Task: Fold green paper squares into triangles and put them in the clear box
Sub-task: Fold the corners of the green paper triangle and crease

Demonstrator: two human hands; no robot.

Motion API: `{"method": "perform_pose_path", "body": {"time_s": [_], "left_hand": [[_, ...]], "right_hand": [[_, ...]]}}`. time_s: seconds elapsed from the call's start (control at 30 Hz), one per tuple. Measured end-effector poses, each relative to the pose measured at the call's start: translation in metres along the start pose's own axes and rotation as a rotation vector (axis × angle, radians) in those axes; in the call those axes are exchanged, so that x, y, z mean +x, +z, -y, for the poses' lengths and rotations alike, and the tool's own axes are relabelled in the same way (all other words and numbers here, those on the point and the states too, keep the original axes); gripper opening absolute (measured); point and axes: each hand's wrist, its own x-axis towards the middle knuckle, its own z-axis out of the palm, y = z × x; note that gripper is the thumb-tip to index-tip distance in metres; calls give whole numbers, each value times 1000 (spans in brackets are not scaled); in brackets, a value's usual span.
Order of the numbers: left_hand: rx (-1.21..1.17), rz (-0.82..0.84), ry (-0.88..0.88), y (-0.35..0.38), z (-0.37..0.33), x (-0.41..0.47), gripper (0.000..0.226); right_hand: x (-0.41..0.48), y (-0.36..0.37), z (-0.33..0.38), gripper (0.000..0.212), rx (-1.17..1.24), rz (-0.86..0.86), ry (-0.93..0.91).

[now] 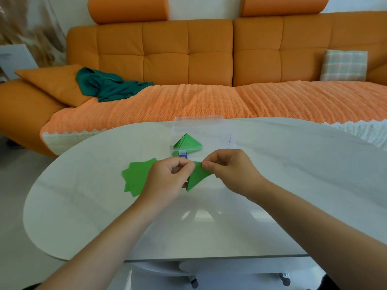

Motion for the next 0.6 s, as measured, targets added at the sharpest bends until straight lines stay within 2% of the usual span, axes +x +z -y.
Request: {"method": "perform_pose_path", "body": {"time_s": [0.07,0.17,0.27,0.4,0.53,0.6], "left_hand": [[-24,-33,-40,2,1,1,15],[82,-32,12,0,7,3,16],[243,17,101,1,8,1,16],[283,35,145,2,4,0,16],[163,118,-14,-3,2,6,17],[202,173,-60,-11,5,9,18]], "right_hand": [[1,1,1,12,73,-30,52],[1,2,2,11,57,7,84],[1,3,0,10,-39,49,39],[1,4,2,11,-114,47,-35],[5,1,2,13,95,-42,27],[11,-3,-2,13,186,-138,66]]}}
